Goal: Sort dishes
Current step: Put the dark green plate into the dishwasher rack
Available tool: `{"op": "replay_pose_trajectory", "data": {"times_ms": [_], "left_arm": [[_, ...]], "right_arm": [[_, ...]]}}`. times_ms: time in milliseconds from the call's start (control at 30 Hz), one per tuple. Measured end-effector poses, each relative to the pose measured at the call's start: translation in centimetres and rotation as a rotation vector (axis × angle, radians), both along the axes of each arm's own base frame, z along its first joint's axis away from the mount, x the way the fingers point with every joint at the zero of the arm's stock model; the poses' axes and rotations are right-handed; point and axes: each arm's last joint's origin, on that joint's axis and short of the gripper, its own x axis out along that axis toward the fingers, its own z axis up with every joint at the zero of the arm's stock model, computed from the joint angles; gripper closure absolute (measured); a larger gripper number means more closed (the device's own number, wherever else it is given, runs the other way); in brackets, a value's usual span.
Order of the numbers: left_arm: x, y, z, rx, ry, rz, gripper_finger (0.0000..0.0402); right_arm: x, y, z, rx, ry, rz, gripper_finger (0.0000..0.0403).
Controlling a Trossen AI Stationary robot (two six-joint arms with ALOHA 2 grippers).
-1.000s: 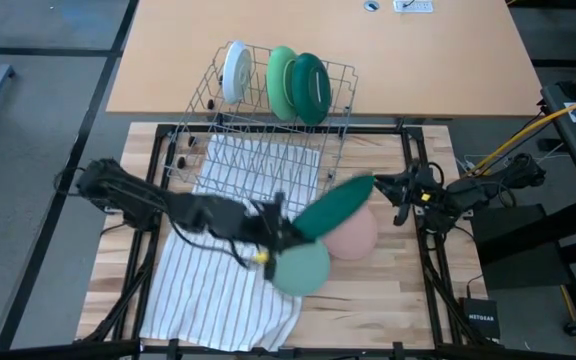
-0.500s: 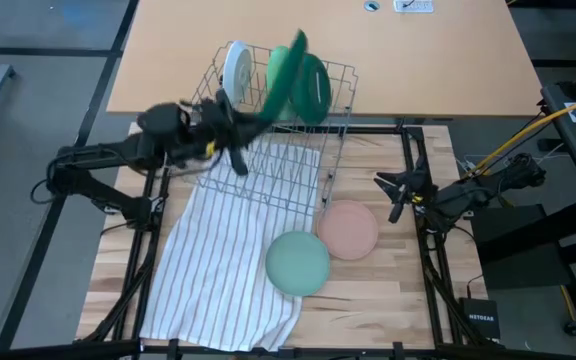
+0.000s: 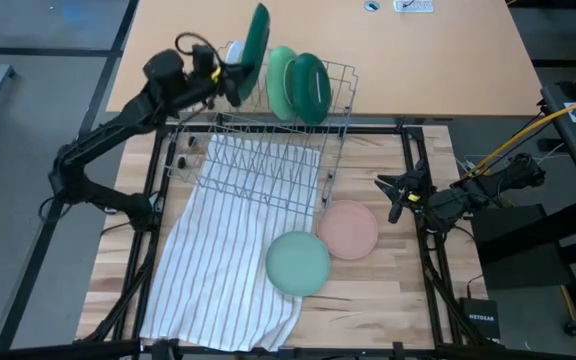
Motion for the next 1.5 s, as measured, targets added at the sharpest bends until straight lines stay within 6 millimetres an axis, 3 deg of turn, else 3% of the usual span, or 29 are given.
{"op": "replay_pose_trajectory", "data": {"times_ms": [167,467,767,1100,1500], "left_arm": [[-0.6,4.2,-1.5,-0.118,-0.018,0.005,0.0401],[-0.1,10.5,-5.3,-0.287,-0.06,-0.007,0.0401],[0.9,14.8,-8.8,-0.385,-0.123,0.008,0.0401],[1.1,17.0,-11.2,-0.433,-0.124,0.033,0.0401],[1.2,17.4,-11.6,-0.457,-0.132,0.032,0.0401]], "right_arm": [[0.0,0.0,0.0,0.002,-0.002,0.0,0.0317],[0.0,0.0,0.0,0.009,-0.007,-0.002,0.0317],[0.0,0.0,0.0,0.007,-0.003,-0.002,0.0317],[0.0,0.0,0.0,0.006,-0.002,-0.003,0.0317],[0.0,0.0,0.0,0.005,-0.002,-0.002,0.0317]]}}
